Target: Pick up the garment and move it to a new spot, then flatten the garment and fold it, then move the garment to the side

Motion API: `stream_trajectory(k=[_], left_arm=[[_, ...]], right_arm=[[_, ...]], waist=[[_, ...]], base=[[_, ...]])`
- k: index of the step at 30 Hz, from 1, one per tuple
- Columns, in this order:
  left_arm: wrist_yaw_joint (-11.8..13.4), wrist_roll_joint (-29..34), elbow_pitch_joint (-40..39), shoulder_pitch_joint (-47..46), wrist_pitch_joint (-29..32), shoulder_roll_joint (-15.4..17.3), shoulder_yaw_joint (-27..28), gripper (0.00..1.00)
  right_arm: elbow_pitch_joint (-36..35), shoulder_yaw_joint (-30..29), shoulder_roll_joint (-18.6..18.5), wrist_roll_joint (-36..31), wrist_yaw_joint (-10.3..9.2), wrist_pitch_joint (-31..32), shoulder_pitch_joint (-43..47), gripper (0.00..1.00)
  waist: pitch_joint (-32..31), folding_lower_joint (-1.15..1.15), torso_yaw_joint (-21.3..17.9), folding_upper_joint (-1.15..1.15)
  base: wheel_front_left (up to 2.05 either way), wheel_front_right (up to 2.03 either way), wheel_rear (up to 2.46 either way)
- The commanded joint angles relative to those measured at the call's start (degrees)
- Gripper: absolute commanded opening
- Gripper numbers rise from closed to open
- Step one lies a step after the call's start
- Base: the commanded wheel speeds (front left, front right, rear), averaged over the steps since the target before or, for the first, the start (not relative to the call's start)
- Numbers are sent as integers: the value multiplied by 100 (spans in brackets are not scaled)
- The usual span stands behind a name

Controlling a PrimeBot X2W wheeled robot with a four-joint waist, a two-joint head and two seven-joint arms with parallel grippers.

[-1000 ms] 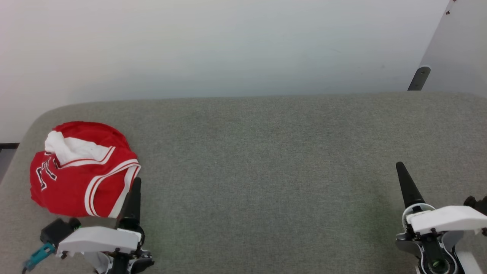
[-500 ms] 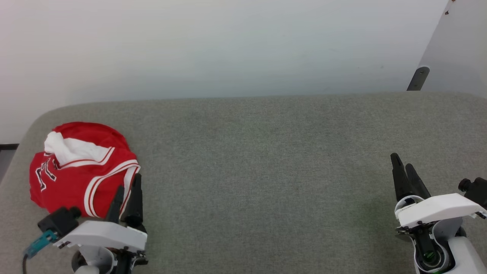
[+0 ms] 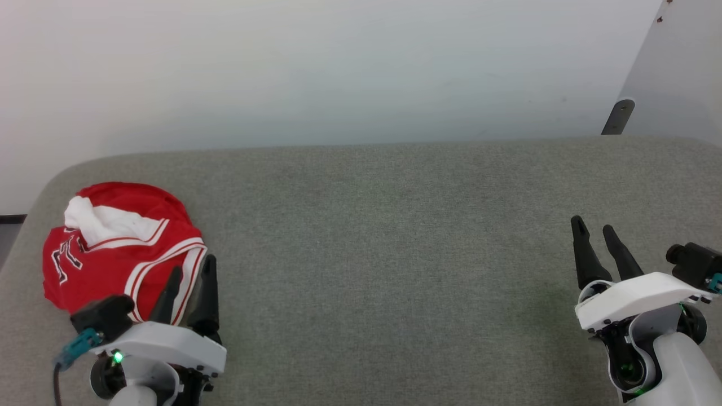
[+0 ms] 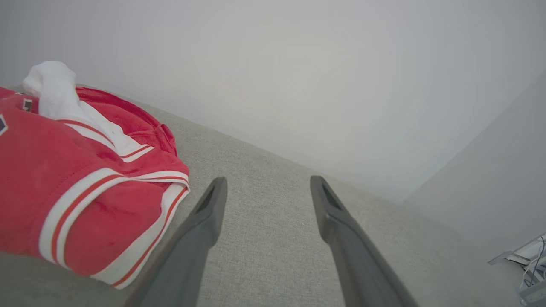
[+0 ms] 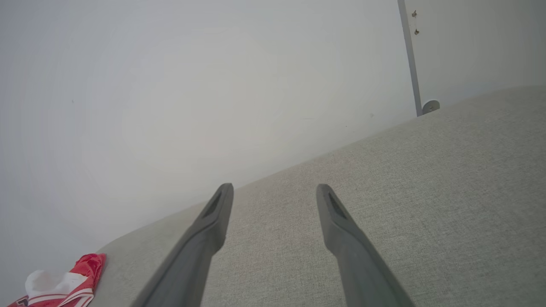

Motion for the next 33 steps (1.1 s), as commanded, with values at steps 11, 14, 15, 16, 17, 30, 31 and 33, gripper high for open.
stream_trajectory(k=[11,14,15,16,17,30,31,33], left_arm=[[10,807,19,-171,-221,110,-141,100],[-26,938,28,-186,-263,117,-181,100],[-29,995,34,-193,-281,126,-198,100],[-35,1053,42,-201,-293,135,-211,100],[-40,1111,51,-211,-303,145,-222,100],[-98,1661,205,-278,-484,196,-255,100],[-106,1699,220,-282,-490,193,-256,100],[-115,1763,249,-293,-522,197,-256,100]], right_arm=[[65,-37,-52,-930,3,-211,-250,100],[75,-54,-31,-1101,4,-255,-220,100],[74,-58,-25,-1155,4,-273,-206,100],[71,-65,-24,-1210,4,-282,-192,100],[73,-79,-21,-1263,4,-297,-179,100],[90,-209,-4,-1812,4,-473,-170,100],[89,-230,5,-1838,4,-491,-179,100],[91,-239,10,-1901,4,-515,-194,100]], waist=[[-25,0,6,0],[-30,0,14,0],[-32,0,16,0],[-33,0,18,0],[-34,0,19,0],[-26,0,6,0],[-25,0,5,0],[-22,0,4,0]], base=[[0,0,0],[0,0,0],[0,0,0],[0,0,0],[0,0,0],[0,0,0],[0,0,0],[0,0,0]])
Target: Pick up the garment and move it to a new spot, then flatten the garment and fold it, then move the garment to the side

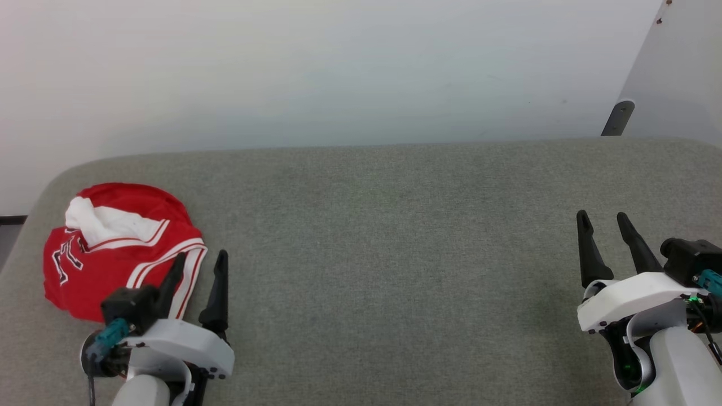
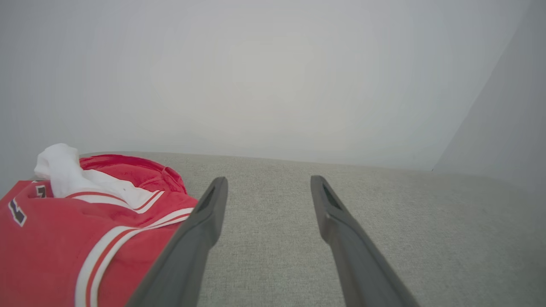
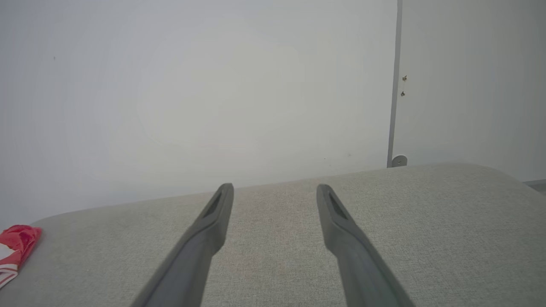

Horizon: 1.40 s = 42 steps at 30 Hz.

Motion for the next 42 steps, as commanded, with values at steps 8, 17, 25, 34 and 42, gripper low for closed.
stream_trajectory(k=[8,17,25,34,42], left_arm=[[-55,359,75,-138,-139,43,3,100],[-82,573,359,-172,-242,54,51,100],[-84,820,490,-264,-323,96,6,100],[-87,944,664,-313,-403,122,0,100],[-87,783,782,-339,-395,118,-9,100]], right_arm=[[7,-18,-14,-369,3,-147,-77,100],[46,-94,12,-580,4,-251,-73,100],[105,-189,34,-798,4,-327,-19,100],[121,-252,84,-1071,3,-411,49,100],[61,-336,143,-920,3,-411,75,100]], waist=[[16,0,7,0],[3,0,32,0],[14,0,47,0],[39,0,53,0],[53,0,78,0]], base=[[0,0,0],[0,0,0],[0,0,0],[0,0,0],[0,0,0]])
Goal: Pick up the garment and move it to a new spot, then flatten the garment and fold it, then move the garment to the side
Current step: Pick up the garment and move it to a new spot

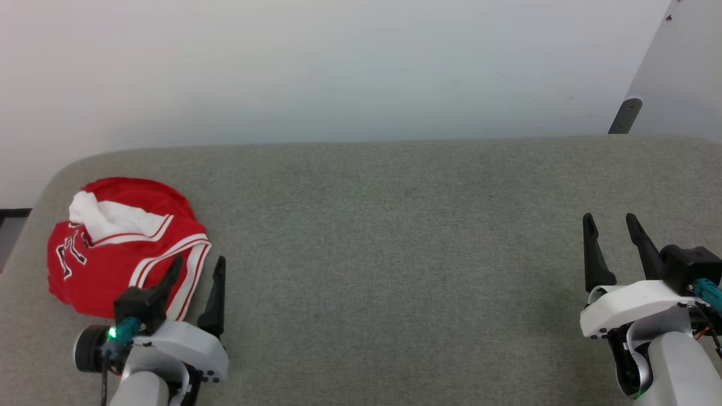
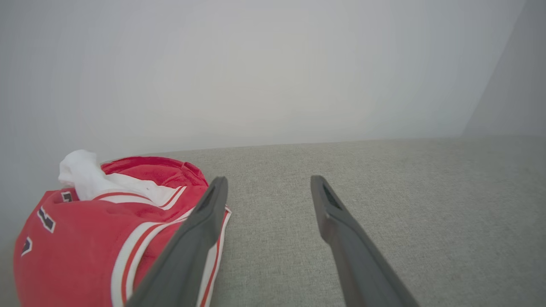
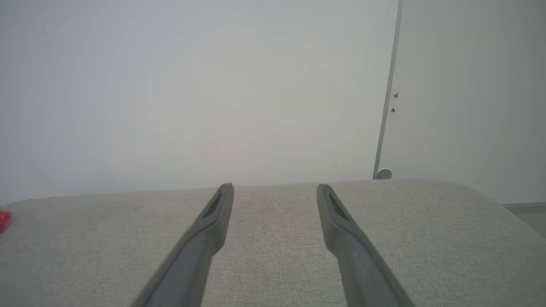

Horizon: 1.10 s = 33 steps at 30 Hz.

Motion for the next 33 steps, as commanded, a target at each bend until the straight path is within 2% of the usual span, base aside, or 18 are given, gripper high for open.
stream_trajectory(k=[1,9,14,25,33], left_arm=[[-14,-117,40,-66,-2,-23,-16,100],[-14,-260,69,-114,-2,17,-86,100],[-14,-240,89,-84,-2,16,-111,100],[52,-182,134,183,-2,-213,248,100],[140,-88,52,434,-2,-410,526,100]], right_arm=[[-12,-16,29,81,2,-29,19,100],[-12,-52,35,222,2,-29,28,100],[-24,20,47,300,2,-29,127,100],[-14,432,56,447,2,-28,230,100],[26,936,155,603,2,-18,221,100]], waist=[[3,0,17,0],[15,0,128,0],[-2,0,434,0],[-67,0,1806,0],[-77,0,2828,0]], base=[[0,0,0],[0,0,0],[0,0,0],[0,0,0],[0,0,0]])
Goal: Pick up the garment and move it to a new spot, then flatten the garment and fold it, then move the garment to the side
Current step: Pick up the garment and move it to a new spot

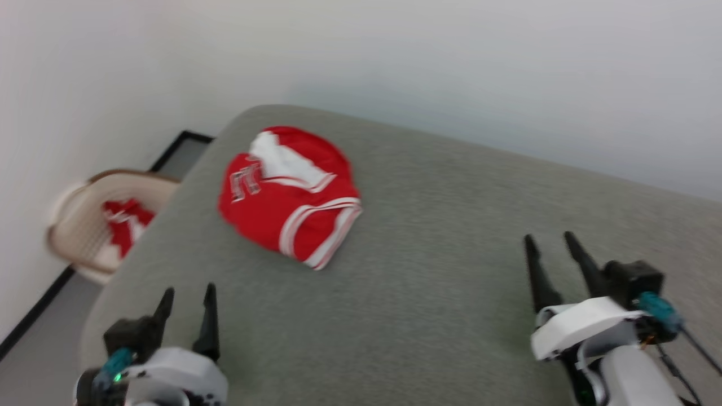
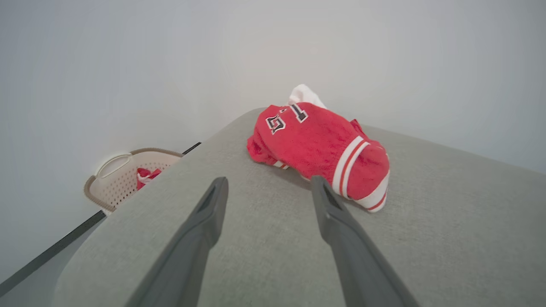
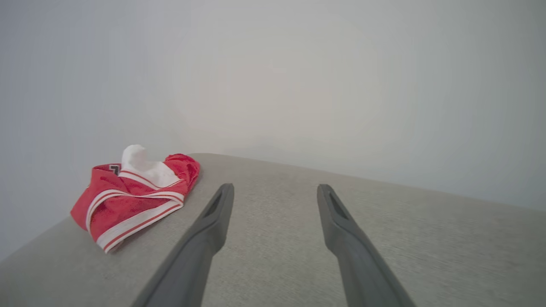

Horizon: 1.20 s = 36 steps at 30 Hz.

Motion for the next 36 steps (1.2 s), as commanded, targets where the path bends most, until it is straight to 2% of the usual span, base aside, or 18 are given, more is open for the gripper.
stream_trajectory(k=[1,8,12,20,25,29,32,36], left_arm=[[48,12,-40,147,-1,-14,116,100],[202,-50,-525,525,-1,-206,740,100],[206,-56,-811,737,-1,-353,1011,100],[117,22,-1000,857,-1,-500,1198,100],[-19,213,-758,577,-1,-423,935,100],[-100,468,-262,67,-1,-185,348,100],[-123,382,90,-447,-1,5,57,100],[-135,-111,533,-1245,-1,274,-424,100]], right_arm=[[34,175,54,52,2,-3,27,100],[313,1124,137,301,1,-3,-517,100],[464,1580,162,511,1,-3,-807,100],[582,1967,183,781,1,-3,-1059,100],[471,1737,177,794,1,-3,-786,100],[285,1451,174,704,1,-3,-398,100],[88,1379,186,625,2,-4,-268,100],[-103,1368,179,513,2,-3,-365,100]], waist=[[0,0,784,0],[241,0,947,0],[313,0,986,0],[362,0,981,0],[278,0,886,0],[212,0,770,0],[384,0,356,0],[782,0,-330,0]], base=[[0,0,0],[0,0,0],[0,0,0],[0,0,0],[0,0,0],[0,0,0],[0,0,0],[0,0,0]])
